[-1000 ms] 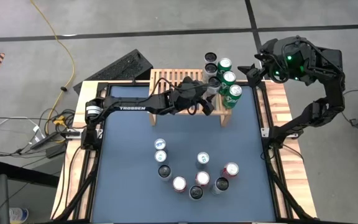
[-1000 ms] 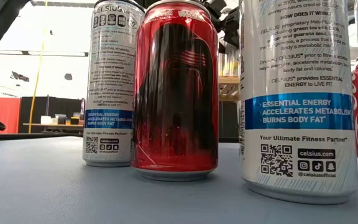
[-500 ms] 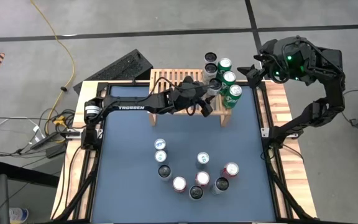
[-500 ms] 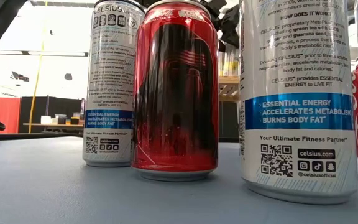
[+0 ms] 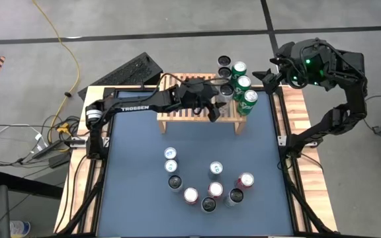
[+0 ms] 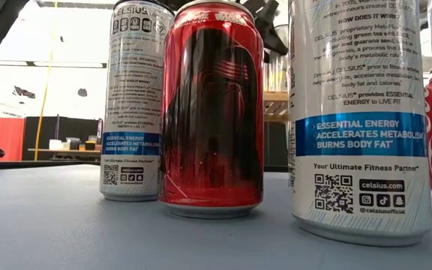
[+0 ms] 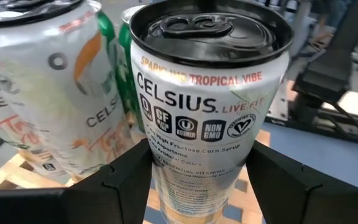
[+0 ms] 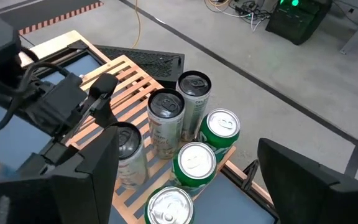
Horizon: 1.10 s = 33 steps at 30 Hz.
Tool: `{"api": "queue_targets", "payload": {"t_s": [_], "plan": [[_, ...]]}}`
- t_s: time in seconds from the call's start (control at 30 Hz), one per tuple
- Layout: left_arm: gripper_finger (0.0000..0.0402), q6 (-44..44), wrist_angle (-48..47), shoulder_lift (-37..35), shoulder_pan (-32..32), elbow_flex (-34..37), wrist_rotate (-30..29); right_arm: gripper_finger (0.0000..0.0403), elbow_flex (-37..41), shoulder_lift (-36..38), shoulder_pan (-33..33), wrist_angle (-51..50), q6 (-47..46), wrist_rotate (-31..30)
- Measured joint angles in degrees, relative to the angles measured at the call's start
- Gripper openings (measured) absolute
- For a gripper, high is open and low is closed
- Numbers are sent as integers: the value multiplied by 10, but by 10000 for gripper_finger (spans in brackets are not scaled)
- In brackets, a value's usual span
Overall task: Place canned beverage on shelf
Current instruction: Put the white-yellow soda can on the shelf aligned with the other white-yellow soda can
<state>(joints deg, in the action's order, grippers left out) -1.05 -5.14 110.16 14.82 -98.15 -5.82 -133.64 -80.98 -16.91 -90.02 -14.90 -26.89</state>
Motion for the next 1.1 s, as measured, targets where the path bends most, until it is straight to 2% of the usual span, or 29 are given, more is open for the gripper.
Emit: {"api": "queue_targets", "payload": {"t_s": [0.5,1.1], "plan": [[218,35,-20,-9,29,0,91,317,0,0,0,0,0,0],[218,35,19,-9,56,2,136,317,0,0,0,0,0,0]]}}
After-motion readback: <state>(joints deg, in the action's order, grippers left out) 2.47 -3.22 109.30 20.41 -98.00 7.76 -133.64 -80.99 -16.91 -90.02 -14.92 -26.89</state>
